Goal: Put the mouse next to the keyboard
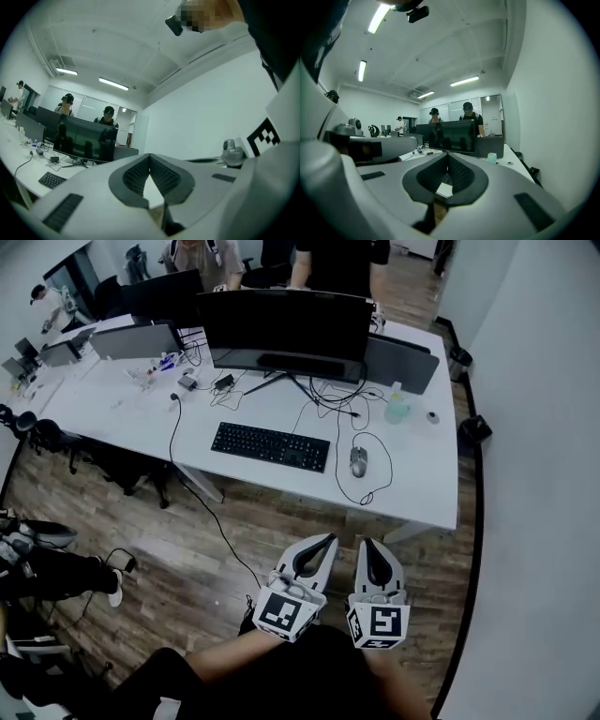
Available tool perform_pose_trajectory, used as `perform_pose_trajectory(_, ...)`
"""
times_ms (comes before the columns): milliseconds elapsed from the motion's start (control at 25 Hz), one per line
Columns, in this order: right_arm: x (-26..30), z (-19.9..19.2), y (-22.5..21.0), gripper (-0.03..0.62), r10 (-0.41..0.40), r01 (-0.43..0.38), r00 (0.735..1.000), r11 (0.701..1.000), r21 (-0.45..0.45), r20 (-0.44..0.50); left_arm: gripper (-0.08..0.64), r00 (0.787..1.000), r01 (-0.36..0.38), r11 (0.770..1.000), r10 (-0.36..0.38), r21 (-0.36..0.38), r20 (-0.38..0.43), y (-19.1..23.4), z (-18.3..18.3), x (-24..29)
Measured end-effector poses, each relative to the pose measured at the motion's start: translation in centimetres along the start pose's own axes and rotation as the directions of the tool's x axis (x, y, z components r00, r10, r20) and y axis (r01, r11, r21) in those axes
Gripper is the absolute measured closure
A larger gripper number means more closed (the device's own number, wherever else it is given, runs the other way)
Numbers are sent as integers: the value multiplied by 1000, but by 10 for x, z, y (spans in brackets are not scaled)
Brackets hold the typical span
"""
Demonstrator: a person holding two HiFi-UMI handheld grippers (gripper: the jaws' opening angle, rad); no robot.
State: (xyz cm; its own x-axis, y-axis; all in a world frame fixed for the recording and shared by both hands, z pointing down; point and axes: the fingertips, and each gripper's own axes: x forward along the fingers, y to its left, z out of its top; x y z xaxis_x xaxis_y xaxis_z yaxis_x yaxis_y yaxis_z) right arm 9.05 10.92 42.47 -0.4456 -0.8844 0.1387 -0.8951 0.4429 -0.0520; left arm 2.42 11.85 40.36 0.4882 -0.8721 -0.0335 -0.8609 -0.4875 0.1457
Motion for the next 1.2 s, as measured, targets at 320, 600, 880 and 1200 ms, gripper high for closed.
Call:
perform_pose_trajectory(320,-78,-13,9,574,28,-26,1000,994,110,-8,557,995,56,994,-47,96,-88,-70,-20,-52)
perform_pose_trajectory(600,-105,-2,10,574,9,-10,1000,999,35,26,557,997,73,994,-72,78,-13,-98,-9,-61)
perform_pose_trajectory(880,-124,1,29,574,18,-19,999,999,27,41,557,996,68,992,-73,106,50,-104,8,-81)
perform_pose_trajectory(1200,-131,0,24,574,-2,-2,999,998,57,53,557,994,90,992,-95,89,48,-114,6,-77)
